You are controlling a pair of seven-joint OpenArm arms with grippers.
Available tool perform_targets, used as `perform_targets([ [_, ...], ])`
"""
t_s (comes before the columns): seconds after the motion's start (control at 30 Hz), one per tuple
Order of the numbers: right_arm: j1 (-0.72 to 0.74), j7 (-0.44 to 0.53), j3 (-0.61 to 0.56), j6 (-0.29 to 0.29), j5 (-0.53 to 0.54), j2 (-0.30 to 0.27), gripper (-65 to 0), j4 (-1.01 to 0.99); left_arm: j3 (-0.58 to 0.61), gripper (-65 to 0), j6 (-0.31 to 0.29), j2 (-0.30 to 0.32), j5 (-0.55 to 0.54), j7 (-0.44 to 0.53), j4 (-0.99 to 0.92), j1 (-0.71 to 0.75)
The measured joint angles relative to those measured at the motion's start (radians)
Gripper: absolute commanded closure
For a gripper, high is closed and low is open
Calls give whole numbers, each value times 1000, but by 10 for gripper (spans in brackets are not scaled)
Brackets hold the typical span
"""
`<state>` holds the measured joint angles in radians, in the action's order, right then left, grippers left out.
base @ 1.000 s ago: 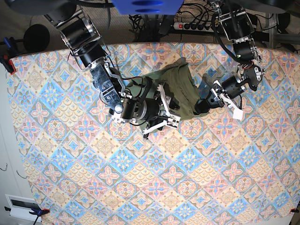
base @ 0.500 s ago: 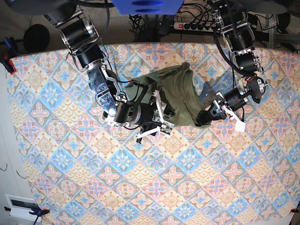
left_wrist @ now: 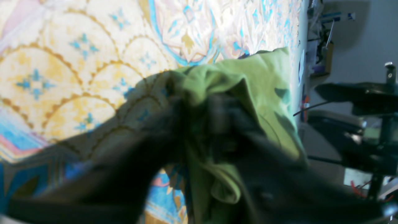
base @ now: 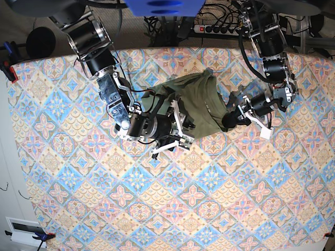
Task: Layout the t-shirt on the table in an organized manner, then fold the t-shirt properly
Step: 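Grasp the other strip end with the left gripper and fold it over, then press and tuck the folded bundle with both grippers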
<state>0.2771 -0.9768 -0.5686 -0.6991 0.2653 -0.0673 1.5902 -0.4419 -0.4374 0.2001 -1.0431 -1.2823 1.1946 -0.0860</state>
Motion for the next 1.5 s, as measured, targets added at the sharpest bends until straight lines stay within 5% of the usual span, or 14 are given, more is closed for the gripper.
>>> perform_targets([
  [0.1, 0, -2, -4, 0, 1, -5, -192, -1, 1, -447, 0, -1, 4, -5, 74, 9],
  [0.23, -1, -2, -4, -2, 2, -56, -192, 9, -1, -455, -2, 3, -100, 1, 245, 67],
  [0.4, -37, -5, 13, 5, -2, -144, -192, 121, 2, -353, 5, 2, -171, -66, 455, 238],
  [0.63, -113, -10, 130, -1, -3, -157, -77, 138, 7, -111, -5, -39, -191, -105, 640, 322],
  [0.73, -101, 3, 130, 3, 5, -157, -75, 97, 72, -23, -2, -71, -159, -111, 637, 323],
  [1.07, -111, 0, 126, 0, 1, -151, -74, 33, 291, 0, -1, -162, 91, -100, 507, 248],
  [1.3, -113, -2, 126, 0, 1, -154, -74, 33, 418, 0, -2, 19, 129, -5, 388, 247],
  [1.5, -111, 5, 126, 1, 4, -152, -74, -42, 502, 0, -1, 107, 123, 44, 378, 228],
])
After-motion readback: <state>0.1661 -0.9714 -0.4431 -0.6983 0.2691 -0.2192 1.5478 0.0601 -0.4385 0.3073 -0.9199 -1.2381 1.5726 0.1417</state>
